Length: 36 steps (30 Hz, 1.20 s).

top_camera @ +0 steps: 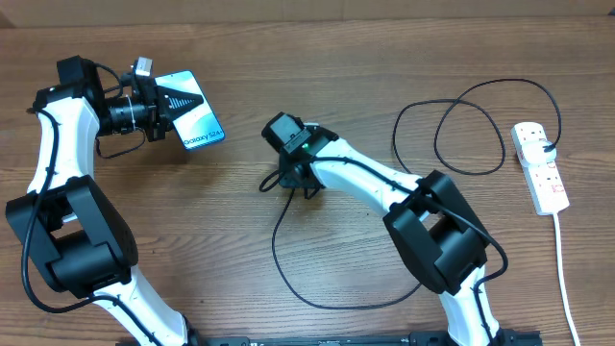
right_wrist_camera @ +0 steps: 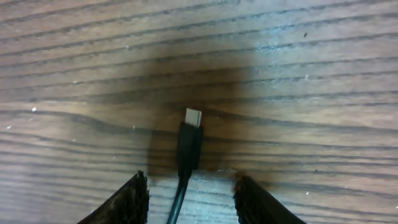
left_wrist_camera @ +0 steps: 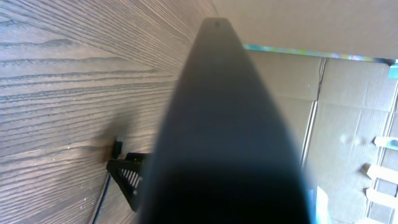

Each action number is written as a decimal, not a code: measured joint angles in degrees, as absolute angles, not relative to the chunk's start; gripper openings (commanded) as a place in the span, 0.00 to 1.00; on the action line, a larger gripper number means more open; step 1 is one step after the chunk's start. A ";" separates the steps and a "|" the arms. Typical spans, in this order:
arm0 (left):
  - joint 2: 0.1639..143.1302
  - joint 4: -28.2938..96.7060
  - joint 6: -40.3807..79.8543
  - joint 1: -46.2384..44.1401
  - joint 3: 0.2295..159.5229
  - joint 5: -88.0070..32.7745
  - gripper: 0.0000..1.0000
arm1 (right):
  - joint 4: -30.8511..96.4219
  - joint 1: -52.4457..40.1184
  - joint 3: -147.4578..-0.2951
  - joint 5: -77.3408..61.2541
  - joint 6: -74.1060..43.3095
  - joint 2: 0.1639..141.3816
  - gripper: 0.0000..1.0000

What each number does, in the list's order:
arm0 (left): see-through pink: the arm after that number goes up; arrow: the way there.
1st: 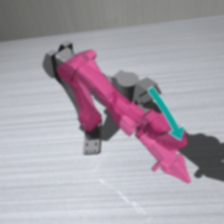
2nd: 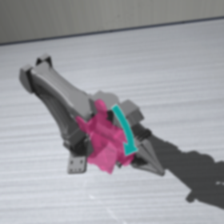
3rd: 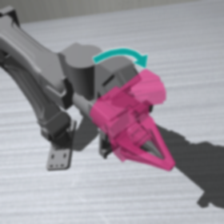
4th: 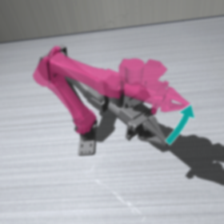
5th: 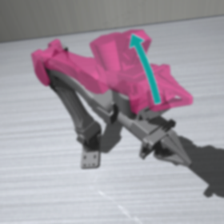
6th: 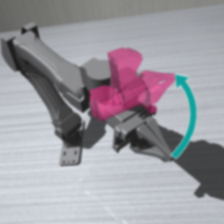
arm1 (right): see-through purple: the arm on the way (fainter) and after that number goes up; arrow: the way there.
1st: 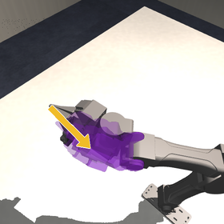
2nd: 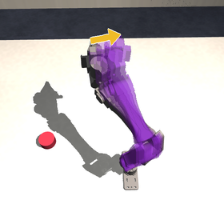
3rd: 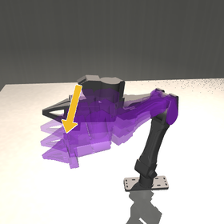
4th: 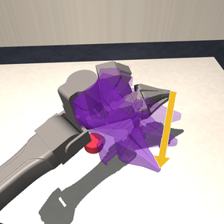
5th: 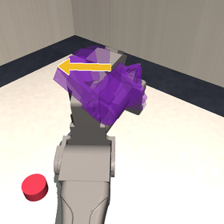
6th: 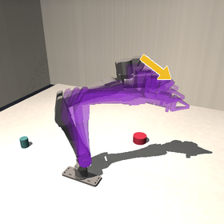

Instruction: Plug charger to phone and switch on socket

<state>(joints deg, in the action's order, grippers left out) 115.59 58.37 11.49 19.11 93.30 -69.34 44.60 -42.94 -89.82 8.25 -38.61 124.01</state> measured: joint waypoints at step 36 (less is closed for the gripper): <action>115.59 58.52 11.46 19.11 93.30 -69.10 0.04 | 58.81 -31.77 -93.06 -1.56 -37.74 125.56 0.15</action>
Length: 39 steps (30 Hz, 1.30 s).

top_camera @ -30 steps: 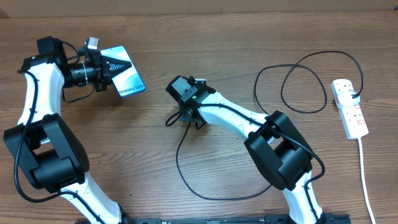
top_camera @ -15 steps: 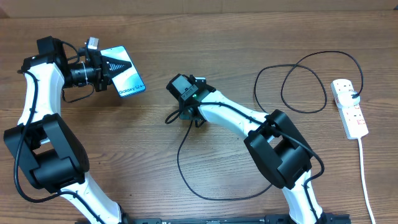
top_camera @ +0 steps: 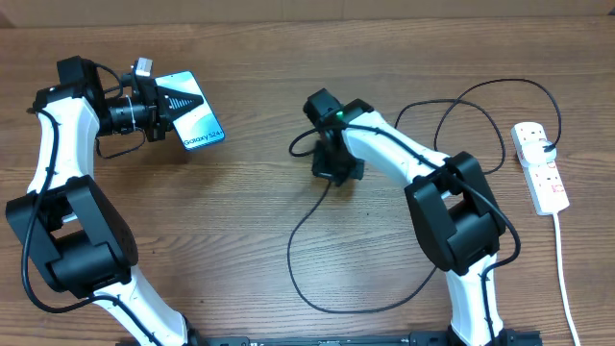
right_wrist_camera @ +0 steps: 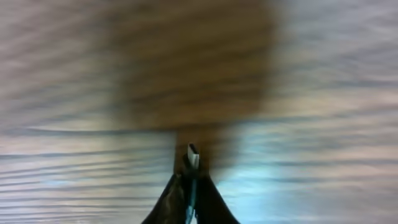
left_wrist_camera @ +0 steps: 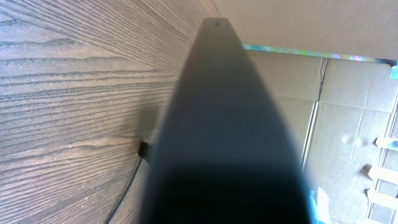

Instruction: Plug charger to phone and switch on socket

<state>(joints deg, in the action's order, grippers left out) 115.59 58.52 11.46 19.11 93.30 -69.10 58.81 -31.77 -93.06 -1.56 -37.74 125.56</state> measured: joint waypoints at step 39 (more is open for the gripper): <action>115.59 58.50 11.44 19.11 93.30 -68.90 0.04 | 57.71 -30.72 -91.77 -3.86 -43.18 124.99 0.27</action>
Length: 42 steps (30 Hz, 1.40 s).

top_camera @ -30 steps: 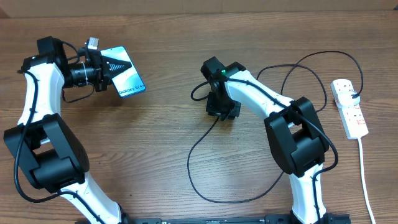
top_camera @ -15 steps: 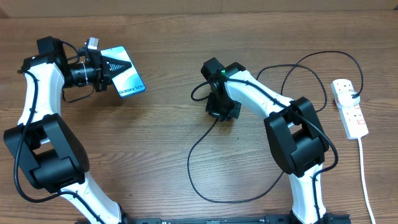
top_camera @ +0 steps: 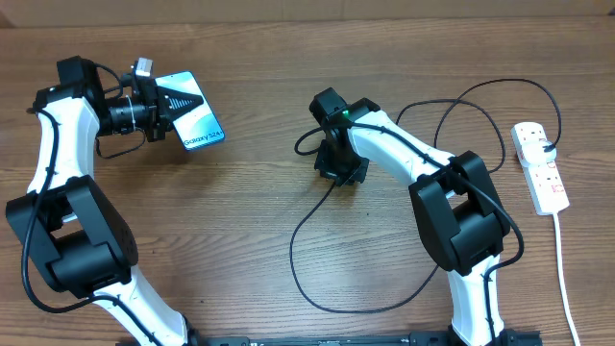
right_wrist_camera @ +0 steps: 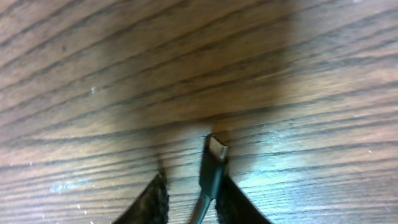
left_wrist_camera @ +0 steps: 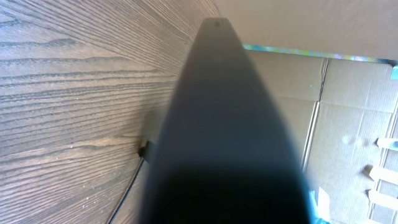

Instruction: Plug charger to phone and switch on socket

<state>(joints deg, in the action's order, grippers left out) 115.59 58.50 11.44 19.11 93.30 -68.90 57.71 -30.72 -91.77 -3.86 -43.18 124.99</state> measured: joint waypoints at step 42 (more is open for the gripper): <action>115.59 58.52 0.45 10.13 93.30 -87.09 0.04 | 48.34 -32.67 -89.45 -77.91 8.99 112.90 0.04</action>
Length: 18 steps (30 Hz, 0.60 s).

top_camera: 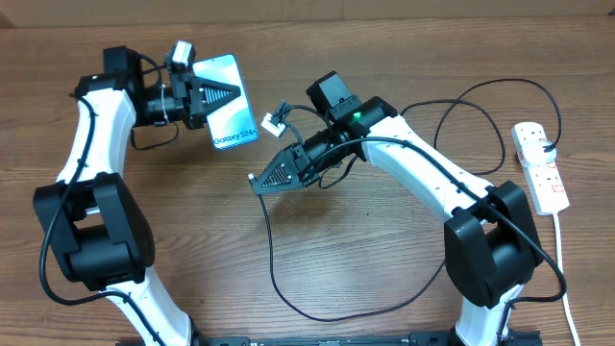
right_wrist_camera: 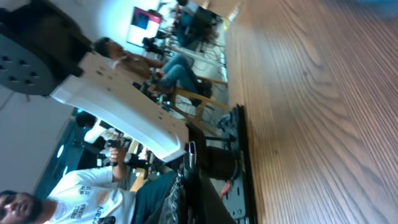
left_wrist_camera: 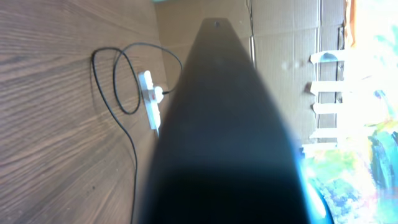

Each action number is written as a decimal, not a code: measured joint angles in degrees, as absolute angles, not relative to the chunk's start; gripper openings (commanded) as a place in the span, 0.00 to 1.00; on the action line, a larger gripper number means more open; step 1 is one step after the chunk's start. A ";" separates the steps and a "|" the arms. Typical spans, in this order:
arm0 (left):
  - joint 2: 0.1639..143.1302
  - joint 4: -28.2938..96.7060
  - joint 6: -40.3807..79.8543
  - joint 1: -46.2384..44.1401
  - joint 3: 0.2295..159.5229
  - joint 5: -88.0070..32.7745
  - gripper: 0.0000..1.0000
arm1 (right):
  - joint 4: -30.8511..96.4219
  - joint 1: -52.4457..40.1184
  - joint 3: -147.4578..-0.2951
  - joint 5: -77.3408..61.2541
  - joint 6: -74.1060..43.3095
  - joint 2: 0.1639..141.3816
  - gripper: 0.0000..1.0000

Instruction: Plug charger to phone and switch on socket

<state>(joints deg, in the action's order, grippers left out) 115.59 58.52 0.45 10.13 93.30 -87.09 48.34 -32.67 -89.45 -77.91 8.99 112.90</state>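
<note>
The phone [top_camera: 233,113], its light blue screen upward, is held above the table's back left by my left gripper [top_camera: 213,97], which is shut on its edge. In the left wrist view the phone [left_wrist_camera: 217,137] is a dark blur filling the middle. My right gripper [top_camera: 258,181] is turned to point left and is shut on the charger plug [right_wrist_camera: 191,150], whose metal tip sticks out past the fingers [right_wrist_camera: 180,199]. It hangs lower right of the phone, a gap apart. The black cable [top_camera: 272,259] loops over the table to the white socket strip [top_camera: 539,167].
The cable's far end lies in loops [top_camera: 471,125] at the back right, next to the socket strip, and a white lead [top_camera: 565,279] runs from the strip to the front edge. The left wrist view also shows the strip [left_wrist_camera: 149,99]. Cardboard boxes [left_wrist_camera: 286,37] stand beyond the table.
My right gripper has left the table with the plug and now points left at the phone. My left gripper has carried the phone to the right, nearer the middle.
My right gripper stood open over the plug lying mid-table while the left held the phone at the back left. Then the fingers were closed around the plug, further right on the table. Now the plug is in the air, close to the phone.
</note>
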 measured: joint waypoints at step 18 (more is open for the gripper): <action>115.59 58.70 3.86 7.46 93.30 -87.50 0.04 | 33.56 -31.51 -89.45 -74.50 -7.73 112.90 0.04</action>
